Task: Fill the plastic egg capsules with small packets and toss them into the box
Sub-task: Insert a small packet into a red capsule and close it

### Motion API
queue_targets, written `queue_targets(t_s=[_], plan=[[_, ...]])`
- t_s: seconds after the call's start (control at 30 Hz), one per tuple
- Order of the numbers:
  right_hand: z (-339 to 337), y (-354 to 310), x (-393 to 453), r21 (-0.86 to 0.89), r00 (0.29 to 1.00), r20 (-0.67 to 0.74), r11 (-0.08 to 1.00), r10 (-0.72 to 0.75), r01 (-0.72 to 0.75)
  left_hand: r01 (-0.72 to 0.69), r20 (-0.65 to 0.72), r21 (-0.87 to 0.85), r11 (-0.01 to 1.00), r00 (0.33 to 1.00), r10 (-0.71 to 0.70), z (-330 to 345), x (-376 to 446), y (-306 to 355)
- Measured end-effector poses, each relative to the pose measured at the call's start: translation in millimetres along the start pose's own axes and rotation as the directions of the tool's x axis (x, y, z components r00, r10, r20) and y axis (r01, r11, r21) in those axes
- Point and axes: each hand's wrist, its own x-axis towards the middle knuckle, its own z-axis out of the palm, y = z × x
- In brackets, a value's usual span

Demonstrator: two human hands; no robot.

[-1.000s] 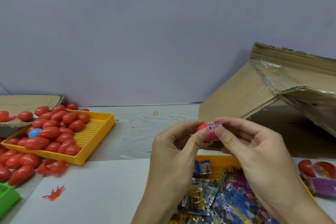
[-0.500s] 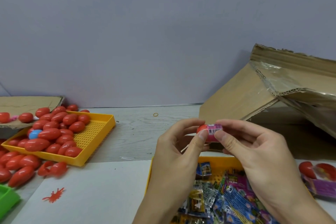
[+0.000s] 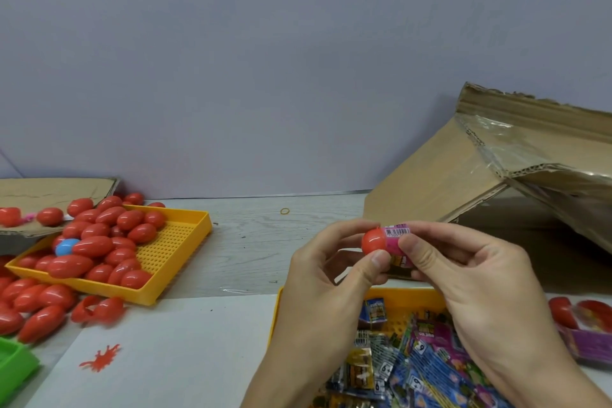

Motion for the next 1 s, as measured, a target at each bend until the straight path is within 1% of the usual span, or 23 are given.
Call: queue_targets(t_s=[0.13, 0.23, 0.43, 0.53, 0.77, 1.0], plan=[[-1.2, 1.8, -0.2, -0.036, 0.999, -0.033, 0.999, -0.015, 0.014, -0.003, -0.002, -0.009, 1.000, 1.000, 0.003, 0.1, 0.0, -1.0], [-4.2, 6.3, 1.4, -0.021, 0.998, -0.057, 1.000, 0.005, -0.006, -0.003, -0.017, -0.023, 1.000, 1.000, 0.002, -0.2, 0.7, -2.3], [-4.2, 8.3, 1.7, 0.013, 0.999, -0.027, 0.999, 0.043, -0.043, 0.009, -0.018, -0.045, 0.999, 1.000, -0.010, 1.1, 0.5, -2.0], [-2.9, 5.2, 0.8, 0.018, 0.999, -0.001, 0.999, 0.032, -0.032, 0.014, -0.023, -0.052, 0.999, 1.000, -0.015, 1.3, 1.1, -3.0], [-1.4, 1.3, -0.6, 0.006, 0.999, 0.044, 1.000, 0.008, -0.008, 0.014, -0.026, -0.001, 1.000, 1.000, -0.014, -0.1, -0.9, -0.4], [0.1, 0.0, -0.7, -0.003, 1.000, 0.008, 1.000, 0.005, -0.005, 0.017, -0.056, 0.012, 1.000, 0.998, -0.016, -0.3, -0.8, -0.3]])
